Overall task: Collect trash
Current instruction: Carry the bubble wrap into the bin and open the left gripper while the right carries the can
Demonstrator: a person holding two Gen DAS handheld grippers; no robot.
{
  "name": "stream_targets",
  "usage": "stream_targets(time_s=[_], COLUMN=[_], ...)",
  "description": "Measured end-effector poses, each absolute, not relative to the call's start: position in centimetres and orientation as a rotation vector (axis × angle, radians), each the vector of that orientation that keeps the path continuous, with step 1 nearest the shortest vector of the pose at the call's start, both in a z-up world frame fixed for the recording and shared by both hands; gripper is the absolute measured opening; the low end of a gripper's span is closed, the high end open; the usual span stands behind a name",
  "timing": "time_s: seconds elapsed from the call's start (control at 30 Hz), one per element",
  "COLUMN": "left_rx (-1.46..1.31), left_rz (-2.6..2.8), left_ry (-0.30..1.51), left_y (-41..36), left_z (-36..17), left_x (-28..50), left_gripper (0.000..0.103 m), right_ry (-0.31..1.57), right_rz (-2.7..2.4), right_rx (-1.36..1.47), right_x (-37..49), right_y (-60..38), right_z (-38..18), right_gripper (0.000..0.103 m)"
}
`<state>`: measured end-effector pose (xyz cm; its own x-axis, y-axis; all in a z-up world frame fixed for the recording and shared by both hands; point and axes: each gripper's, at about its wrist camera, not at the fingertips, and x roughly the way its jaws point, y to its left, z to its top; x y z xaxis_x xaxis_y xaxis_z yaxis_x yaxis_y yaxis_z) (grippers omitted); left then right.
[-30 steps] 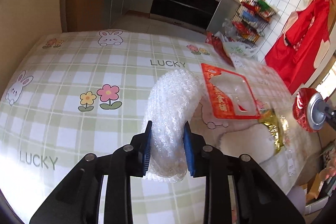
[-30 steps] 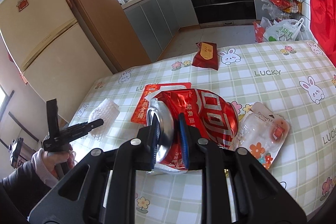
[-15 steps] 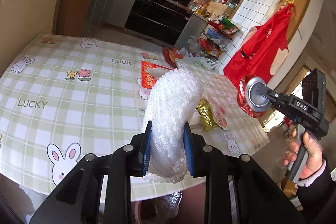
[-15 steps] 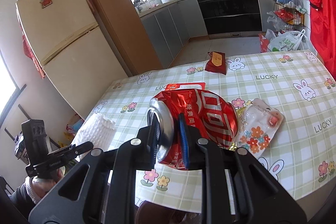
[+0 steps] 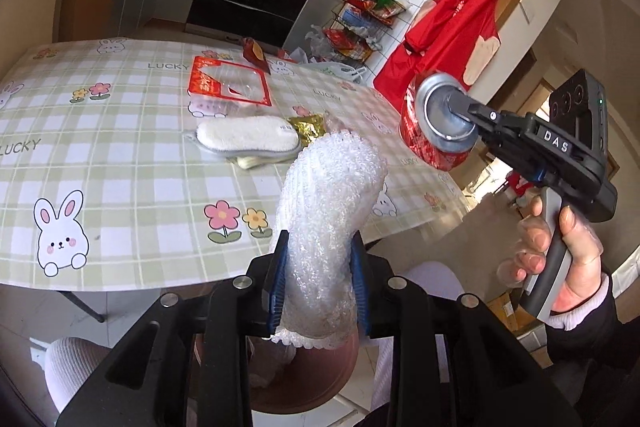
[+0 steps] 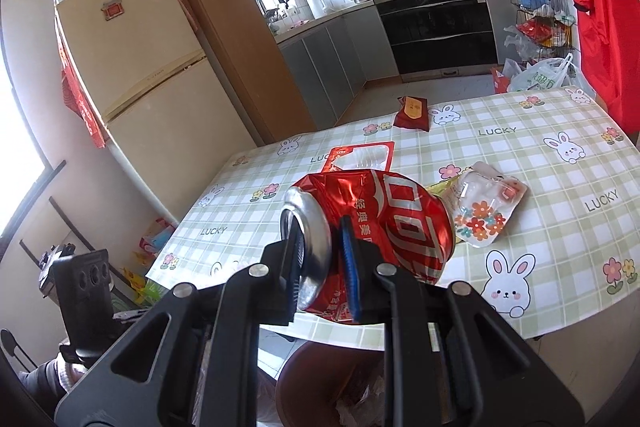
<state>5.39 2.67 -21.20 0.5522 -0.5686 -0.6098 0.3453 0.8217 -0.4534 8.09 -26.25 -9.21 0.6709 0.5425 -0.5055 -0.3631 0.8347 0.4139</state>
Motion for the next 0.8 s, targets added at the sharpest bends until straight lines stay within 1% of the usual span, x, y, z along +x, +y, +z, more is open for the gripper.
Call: stream_targets(time_s=[0.27,0.4,0.47,0.53,0.57,0.6,0.63,0.7,0.8], left_rx=[-0.263,-0.249,-0.246,-0.25,-0.252,-0.255,-0.258,-0.249,-0.248], left_rz=[-0.571,-0.545,-0.547,-0.545,-0.541,-0.538,-0.534,-0.494,-0.418], left_ry=[0.928,0.975,0.988,1.003,1.008,1.01,1.011,1.007,0.988], left_y=[0.3,-0.4,-0.7,-0.8,-0.8,-0.8,-0.7,-0.5,0.5], left_z=[-23.9,-25.3,-25.9,-26.5,-26.7,-26.9,-26.9,-26.8,-26.3], left_x=[4.4,5.1,5.4,5.8,6.0,6.1,6.2,6.4,6.8], left_gripper=[0.031,0.036,0.043,0.056,0.06,0.066,0.071,0.087,0.094], right_ry=[0.644,0.652,0.66,0.667,0.67,0.674,0.68,0.695,0.718], right_rz=[0.532,0.522,0.521,0.521,0.522,0.522,0.524,0.529,0.539], right_rx=[0.303,0.322,0.339,0.344,0.343,0.343,0.344,0.344,0.34], right_x=[5.7,6.0,6.3,6.6,6.7,6.8,6.9,7.1,7.2], right_y=[-27.0,-27.8,-28.1,-28.2,-28.2,-28.2,-28.1,-28.0,-27.5], right_z=[-9.1,-9.6,-10.0,-10.3,-10.4,-10.6,-10.8,-11.3,-11.9], right_gripper=[0.021,0.022,0.022,0.022,0.022,0.022,0.022,0.022,0.022])
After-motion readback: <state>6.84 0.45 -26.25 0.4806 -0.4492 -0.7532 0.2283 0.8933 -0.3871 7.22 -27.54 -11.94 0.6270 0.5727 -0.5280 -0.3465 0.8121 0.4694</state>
